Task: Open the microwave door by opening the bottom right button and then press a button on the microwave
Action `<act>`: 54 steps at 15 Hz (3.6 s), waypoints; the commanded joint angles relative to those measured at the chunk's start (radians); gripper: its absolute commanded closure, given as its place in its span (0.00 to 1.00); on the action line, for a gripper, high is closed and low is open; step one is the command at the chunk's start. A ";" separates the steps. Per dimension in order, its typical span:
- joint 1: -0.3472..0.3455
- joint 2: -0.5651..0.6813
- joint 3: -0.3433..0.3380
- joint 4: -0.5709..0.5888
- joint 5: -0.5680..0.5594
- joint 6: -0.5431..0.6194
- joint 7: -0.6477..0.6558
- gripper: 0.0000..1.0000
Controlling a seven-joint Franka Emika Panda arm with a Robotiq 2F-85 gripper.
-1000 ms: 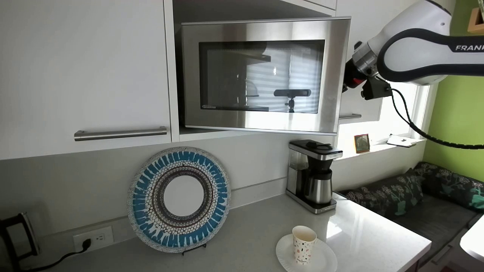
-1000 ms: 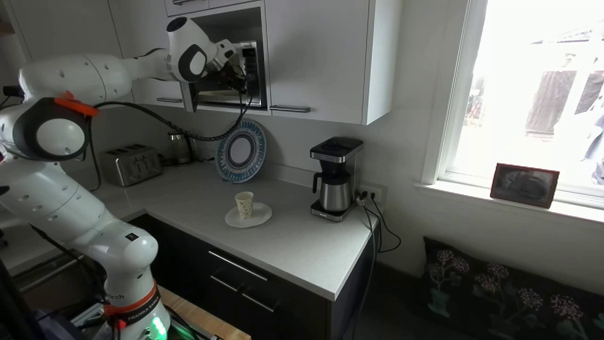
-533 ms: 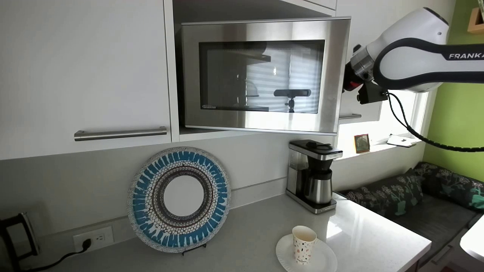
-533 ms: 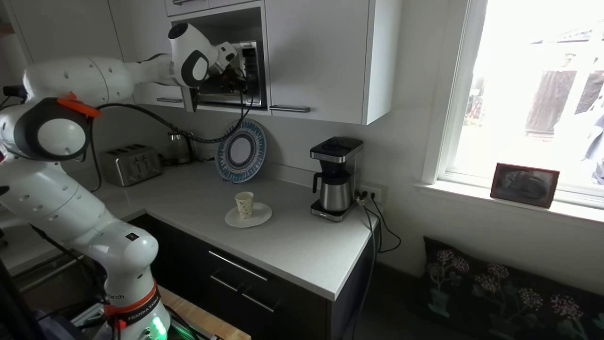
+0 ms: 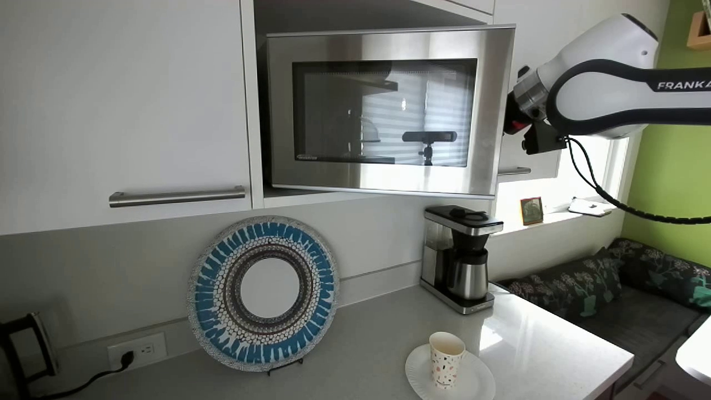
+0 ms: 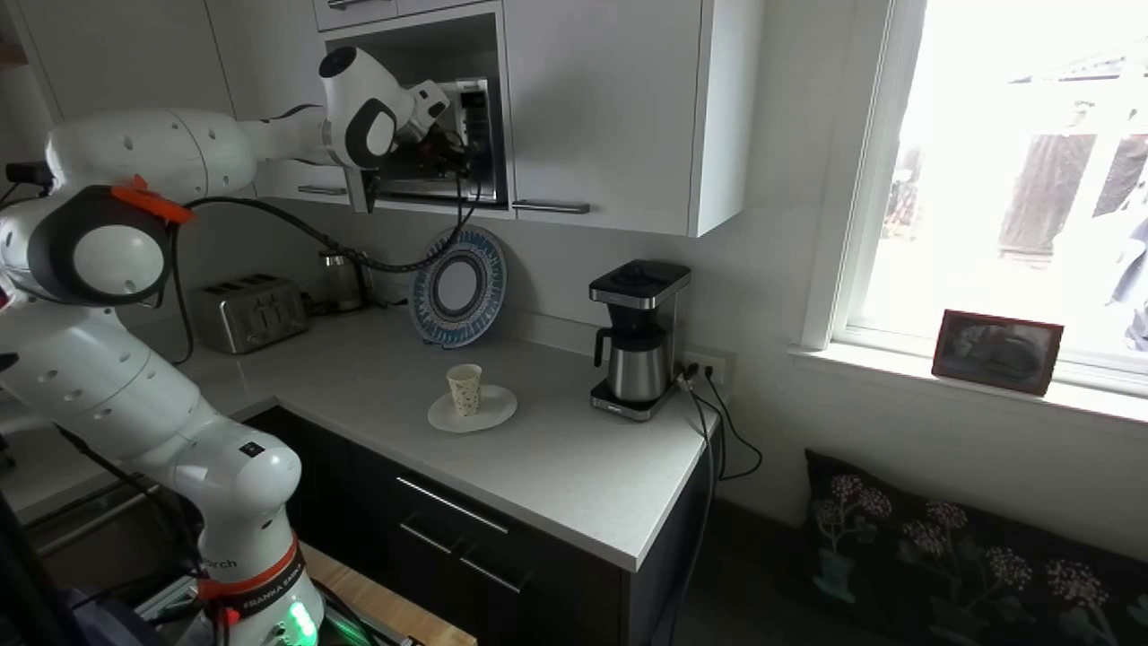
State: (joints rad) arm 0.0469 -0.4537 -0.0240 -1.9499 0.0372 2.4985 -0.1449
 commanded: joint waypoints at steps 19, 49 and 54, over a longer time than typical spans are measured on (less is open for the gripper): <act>0.015 -0.009 -0.027 -0.017 0.025 0.026 -0.006 1.00; 0.038 0.050 -0.026 -0.025 0.023 0.162 -0.035 1.00; 0.041 0.058 -0.028 -0.026 0.025 0.183 -0.039 1.00</act>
State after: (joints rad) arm 0.0794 -0.4054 -0.0444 -1.9628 0.0508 2.6434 -0.1631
